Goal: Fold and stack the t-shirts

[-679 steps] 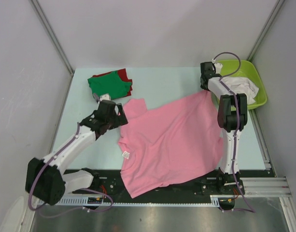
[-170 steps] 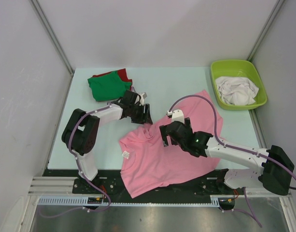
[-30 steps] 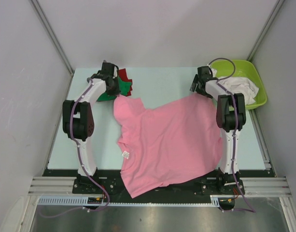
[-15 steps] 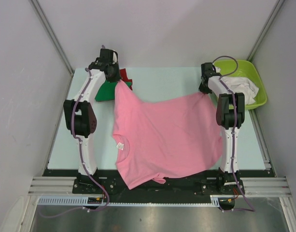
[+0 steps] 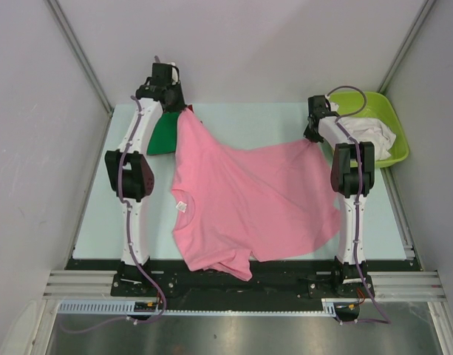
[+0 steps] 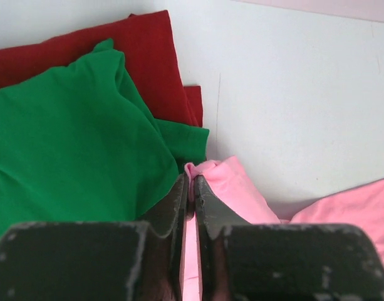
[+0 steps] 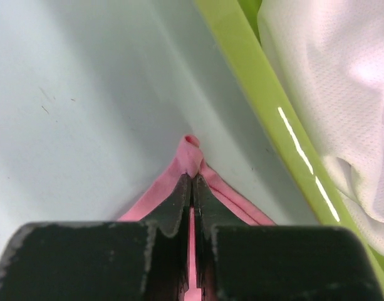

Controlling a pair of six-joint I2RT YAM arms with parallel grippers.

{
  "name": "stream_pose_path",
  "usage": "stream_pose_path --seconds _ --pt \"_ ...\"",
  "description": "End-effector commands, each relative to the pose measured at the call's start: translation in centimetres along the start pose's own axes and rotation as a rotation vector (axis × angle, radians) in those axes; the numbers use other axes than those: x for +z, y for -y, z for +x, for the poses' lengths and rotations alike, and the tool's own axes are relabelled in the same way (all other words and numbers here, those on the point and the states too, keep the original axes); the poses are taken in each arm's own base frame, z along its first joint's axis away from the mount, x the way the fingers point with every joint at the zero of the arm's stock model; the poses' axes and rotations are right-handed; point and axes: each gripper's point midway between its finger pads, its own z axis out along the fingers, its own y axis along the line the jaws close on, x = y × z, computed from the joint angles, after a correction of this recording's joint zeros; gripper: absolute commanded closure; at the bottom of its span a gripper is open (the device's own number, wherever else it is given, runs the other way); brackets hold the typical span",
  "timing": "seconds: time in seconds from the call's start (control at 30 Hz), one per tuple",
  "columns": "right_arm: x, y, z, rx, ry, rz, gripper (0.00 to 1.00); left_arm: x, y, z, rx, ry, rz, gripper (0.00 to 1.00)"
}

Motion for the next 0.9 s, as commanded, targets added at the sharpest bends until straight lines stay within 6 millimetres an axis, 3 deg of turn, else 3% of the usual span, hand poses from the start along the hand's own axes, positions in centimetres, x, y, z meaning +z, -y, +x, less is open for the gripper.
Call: stream_pose_path --seconds 0.0,0.23,0.43,0.6,0.67,0.8,0.87 --pt "-2.4 -0.4 -5.0 0.134 0.122 -0.051 1.00 -0.9 -0.8 -3.9 -0.018 0.112 0.029 0.86" --pt "-1.9 -0.1 -7.3 0.249 0.182 -0.067 1.00 0.0 -1.5 -5.3 -0.048 0.157 0.056 0.72" --pt "-0.9 -1.3 -8.9 0.331 0.195 -0.132 1.00 0.9 -0.7 -7.2 -0.071 0.222 0.146 0.62" --pt "-0.5 -2.2 -9.4 0.332 0.200 -0.163 1.00 0.8 0.7 -8.3 -0.088 0.258 0.225 0.58" --pt "-0.9 -2.4 -10.3 0.340 0.220 -0.165 1.00 0.9 0.6 -8.3 -0.095 0.258 0.222 0.57" --pt "-0.5 -2.2 -10.4 0.332 0.213 -0.145 1.00 0.8 -0.2 -8.4 -0.102 0.261 0.181 0.54" --pt "-0.4 -2.5 -10.3 0.329 0.205 -0.147 0.64 0.8 -0.3 -8.2 -0.112 0.256 0.176 0.53"
